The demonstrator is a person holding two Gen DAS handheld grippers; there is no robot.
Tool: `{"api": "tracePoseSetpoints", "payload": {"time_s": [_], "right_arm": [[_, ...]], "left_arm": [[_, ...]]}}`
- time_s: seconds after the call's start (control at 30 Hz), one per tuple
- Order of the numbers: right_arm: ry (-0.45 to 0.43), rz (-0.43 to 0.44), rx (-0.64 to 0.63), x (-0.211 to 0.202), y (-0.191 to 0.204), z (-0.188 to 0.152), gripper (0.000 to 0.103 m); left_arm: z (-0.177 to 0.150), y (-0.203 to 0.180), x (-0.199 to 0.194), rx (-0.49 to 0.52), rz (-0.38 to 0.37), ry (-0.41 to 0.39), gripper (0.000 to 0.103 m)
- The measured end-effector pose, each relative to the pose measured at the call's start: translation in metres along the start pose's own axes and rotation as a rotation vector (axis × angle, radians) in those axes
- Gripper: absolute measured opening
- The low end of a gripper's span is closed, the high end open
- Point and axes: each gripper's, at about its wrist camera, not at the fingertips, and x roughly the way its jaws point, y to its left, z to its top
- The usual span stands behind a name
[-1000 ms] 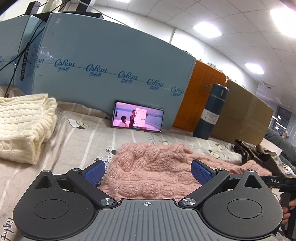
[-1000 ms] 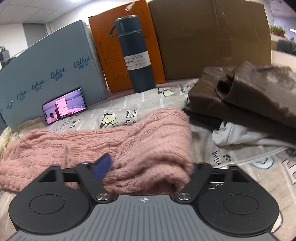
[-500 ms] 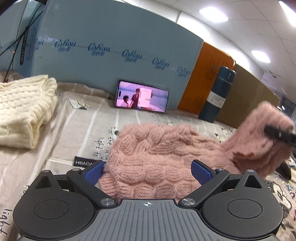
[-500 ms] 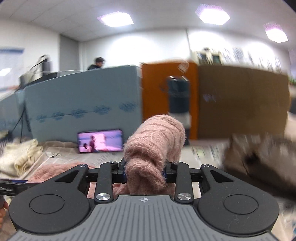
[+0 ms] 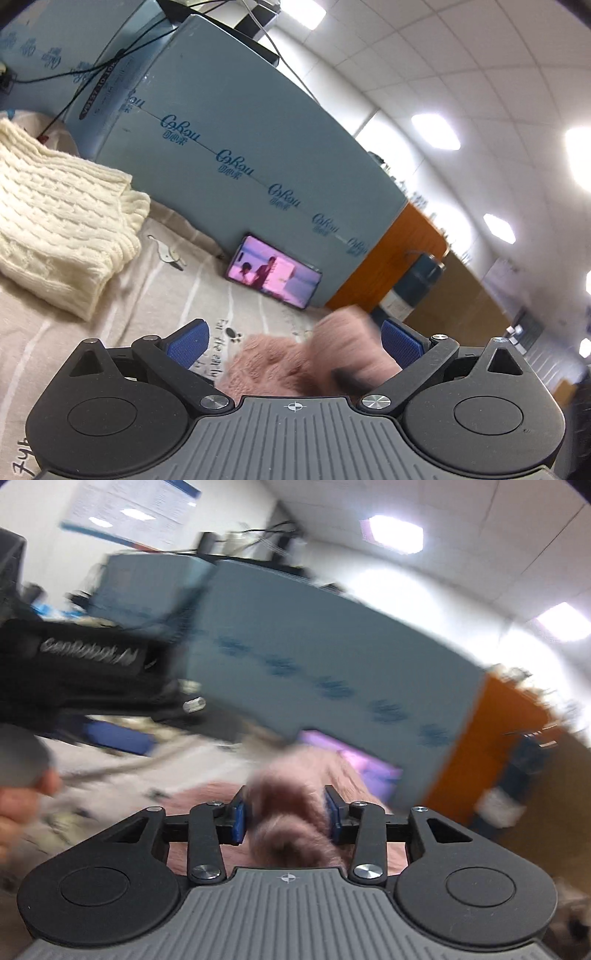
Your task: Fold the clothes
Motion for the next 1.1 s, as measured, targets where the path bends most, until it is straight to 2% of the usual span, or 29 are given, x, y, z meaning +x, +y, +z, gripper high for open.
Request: {"api": "tracePoseSetpoints", "payload": {"time_s": [0.03, 0.07, 0.1, 0.2, 0.27, 0.37, 0.43, 0.5, 0.6, 0.63, 0.7, 0.77, 0.8, 0.87, 1.03, 1.1], "right_arm": [[0.003, 0.049, 0.024, 0.005, 0.001, 0.0, 0.041], [-0.003, 0.1, 0.058, 0.005, -0.004, 0.0, 0.048], [-0.01, 0.152, 0.092, 0.006, -0.01, -0.001, 0.061], [-0.031, 0.308, 0.196, 0.008, -0.026, -0.003, 0.081], [-0.045, 0.412, 0.264, 0.009, -0.036, -0.004, 0.084], [-0.08, 0.555, 0.353, -0.002, -0.051, -0.002, 0.096], [-0.12, 0.575, 0.383, -0.016, -0.068, -0.003, 0.1], [-0.162, 0.513, 0.389, -0.033, -0.081, -0.007, 0.103], [-0.156, 0.353, 0.395, -0.046, -0.105, -0.017, 0.103], [-0.131, 0.286, 0.407, -0.046, -0.114, -0.022, 0.103], [-0.068, 0.152, 0.426, -0.041, -0.132, -0.034, 0.103], [0.016, 0.02, 0.435, -0.032, -0.149, -0.05, 0.103], [0.057, -0.042, 0.441, -0.028, -0.157, -0.058, 0.103], [0.109, -0.097, 0.457, -0.02, -0.168, -0.074, 0.103], [0.205, -0.176, 0.511, -0.01, -0.19, -0.106, 0.103], [0.231, -0.192, 0.515, -0.005, -0.192, -0.117, 0.103]], "left_arm": [[0.001, 0.001, 0.0, -0.011, -0.012, 0.0, 0.101], [0.002, 0.003, 0.0, -0.023, -0.023, 0.003, 0.101], [0.002, 0.005, 0.0, -0.034, -0.033, 0.007, 0.101], [0.002, 0.011, 0.001, -0.081, -0.062, 0.014, 0.101], [0.002, 0.016, 0.002, -0.114, -0.088, 0.015, 0.101], [0.0, 0.018, 0.006, -0.144, -0.155, 0.032, 0.101], [-0.003, 0.011, 0.013, -0.12, -0.174, 0.067, 0.101], [-0.007, 0.003, 0.021, -0.09, -0.186, 0.105, 0.101], [-0.013, -0.014, 0.035, -0.005, -0.119, 0.165, 0.099], [-0.015, -0.017, 0.04, 0.016, -0.104, 0.186, 0.095], [-0.021, -0.024, 0.05, 0.071, -0.083, 0.225, 0.074], [-0.024, -0.029, 0.055, 0.137, -0.055, 0.238, 0.027], [-0.022, -0.03, 0.052, 0.162, -0.035, 0.227, 0.023], [-0.02, -0.031, 0.047, 0.213, 0.005, 0.206, 0.018], [-0.013, -0.033, 0.035, 0.339, 0.104, 0.152, 0.018], [-0.01, -0.027, 0.036, 0.347, 0.128, 0.187, 0.019]]}}
